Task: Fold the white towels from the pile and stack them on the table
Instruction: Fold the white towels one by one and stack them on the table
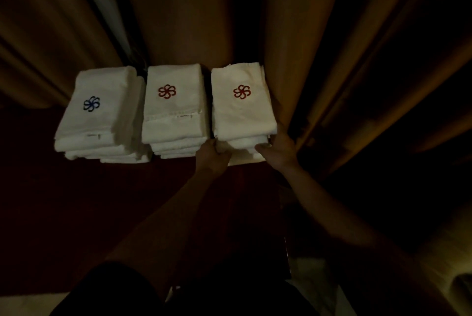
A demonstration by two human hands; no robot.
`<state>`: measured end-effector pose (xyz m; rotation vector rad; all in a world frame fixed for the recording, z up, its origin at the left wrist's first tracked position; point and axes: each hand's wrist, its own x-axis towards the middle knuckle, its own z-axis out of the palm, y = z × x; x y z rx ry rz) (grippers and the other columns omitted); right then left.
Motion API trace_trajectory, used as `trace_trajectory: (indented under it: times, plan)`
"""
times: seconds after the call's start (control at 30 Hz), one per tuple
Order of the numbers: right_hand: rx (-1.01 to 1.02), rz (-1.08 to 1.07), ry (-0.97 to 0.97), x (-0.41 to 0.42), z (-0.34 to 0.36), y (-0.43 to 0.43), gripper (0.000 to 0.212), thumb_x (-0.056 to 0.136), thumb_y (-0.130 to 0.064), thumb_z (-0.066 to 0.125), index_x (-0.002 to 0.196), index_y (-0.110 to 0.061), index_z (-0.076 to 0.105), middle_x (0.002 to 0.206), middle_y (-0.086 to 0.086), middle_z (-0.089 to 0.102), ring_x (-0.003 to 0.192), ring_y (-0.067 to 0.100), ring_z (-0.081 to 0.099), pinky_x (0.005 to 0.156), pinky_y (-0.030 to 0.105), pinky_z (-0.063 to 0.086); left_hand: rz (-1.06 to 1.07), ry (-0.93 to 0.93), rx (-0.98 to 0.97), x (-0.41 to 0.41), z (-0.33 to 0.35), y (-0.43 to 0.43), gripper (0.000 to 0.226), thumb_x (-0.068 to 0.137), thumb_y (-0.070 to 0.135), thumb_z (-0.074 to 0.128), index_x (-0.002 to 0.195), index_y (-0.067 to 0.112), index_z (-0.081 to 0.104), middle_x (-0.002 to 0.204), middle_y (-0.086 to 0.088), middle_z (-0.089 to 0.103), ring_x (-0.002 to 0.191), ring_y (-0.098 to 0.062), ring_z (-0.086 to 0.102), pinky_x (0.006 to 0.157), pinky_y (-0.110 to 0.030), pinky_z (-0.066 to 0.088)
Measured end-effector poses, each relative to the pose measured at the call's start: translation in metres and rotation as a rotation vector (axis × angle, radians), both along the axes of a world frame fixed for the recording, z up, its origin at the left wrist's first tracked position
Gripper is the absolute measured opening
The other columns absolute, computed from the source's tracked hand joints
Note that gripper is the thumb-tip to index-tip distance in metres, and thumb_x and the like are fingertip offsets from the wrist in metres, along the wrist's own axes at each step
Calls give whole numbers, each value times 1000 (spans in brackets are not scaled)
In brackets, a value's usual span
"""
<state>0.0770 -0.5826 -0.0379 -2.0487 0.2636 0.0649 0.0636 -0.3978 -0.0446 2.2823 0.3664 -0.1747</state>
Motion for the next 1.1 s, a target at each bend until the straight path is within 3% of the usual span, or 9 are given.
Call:
trace_trajectory:
  times: [0.17, 0.27, 0.37, 0.47, 0.67, 0.8, 0.9, 0.97, 1.1]
  plan:
    - [48, -52, -80, 4, 4, -1, 64, 82, 0, 68, 140, -13, 46, 126, -1, 56, 123, 24, 55, 103, 34, 47, 7, -69, -23, 3, 7, -1, 25, 87, 20, 68, 107, 4, 67, 100, -10, 70, 95, -27, 66, 69, -21, 38]
    - [44, -83, -108, 9, 8, -3, 61, 83, -1, 69, 139, -12, 48, 125, 3, 59, 118, 25, 58, 100, 36, 49, 25, -74, -65, 4, 13, -4, 26, 89, 19, 68, 112, 6, 68, 98, -4, 69, 88, -15, 62, 67, -17, 39]
    - [21, -72, -99, 10, 4, -3, 58, 85, -5, 69, 139, -12, 49, 130, 8, 61, 117, 26, 60, 100, 42, 51, -8, -45, -48, 7, 8, -4, 35, 91, 23, 68, 120, 5, 65, 111, -10, 70, 100, -20, 64, 70, -17, 38]
    - [-16, -36, -72, 6, -3, -6, 47, 90, -13, 67, 136, -12, 54, 128, 9, 63, 116, 26, 61, 96, 37, 52, -5, 21, -27, 7, 7, -8, 39, 93, 25, 66, 123, 2, 60, 121, -14, 66, 110, -27, 61, 70, -18, 35]
    - [-77, -30, -170, 3, 3, -5, 35, 95, -20, 65, 129, -13, 61, 121, 6, 67, 110, 21, 63, 84, 25, 49, 67, -148, -128, 7, 17, -20, 49, 87, 11, 64, 133, 6, 49, 128, -16, 61, 118, -30, 58, 100, -38, 49]
    - [-131, -81, -278, 7, 11, -4, 32, 92, -25, 67, 120, -11, 66, 109, 7, 72, 101, 23, 67, 87, 39, 57, 92, -224, -131, 13, 23, -18, 29, 92, 15, 64, 119, 6, 60, 108, -13, 69, 101, -27, 64, 78, -24, 46]
    - [-162, -95, -331, 12, 20, 1, 30, 91, -26, 69, 116, -10, 68, 105, 8, 74, 97, 23, 69, 76, 24, 49, 130, -327, -189, 14, 31, -16, 19, 94, 17, 63, 111, 9, 63, 91, 2, 64, 85, -13, 63, 68, -13, 38]
    - [-161, -90, -343, 13, 26, 6, 29, 91, -23, 70, 115, -8, 68, 102, 8, 74, 94, 20, 68, 70, 14, 40, 160, -382, -216, 13, 35, -16, 13, 96, 16, 59, 108, 14, 60, 87, 9, 60, 73, 3, 56, 68, -14, 40]
    - [-150, -35, -364, 8, 25, 12, 32, 91, -23, 70, 118, -7, 66, 104, 9, 74, 94, 20, 69, 75, 19, 46, 141, -449, -204, 12, 22, -12, 17, 96, 11, 54, 112, 9, 58, 106, -6, 66, 93, -10, 61, 81, -27, 53]
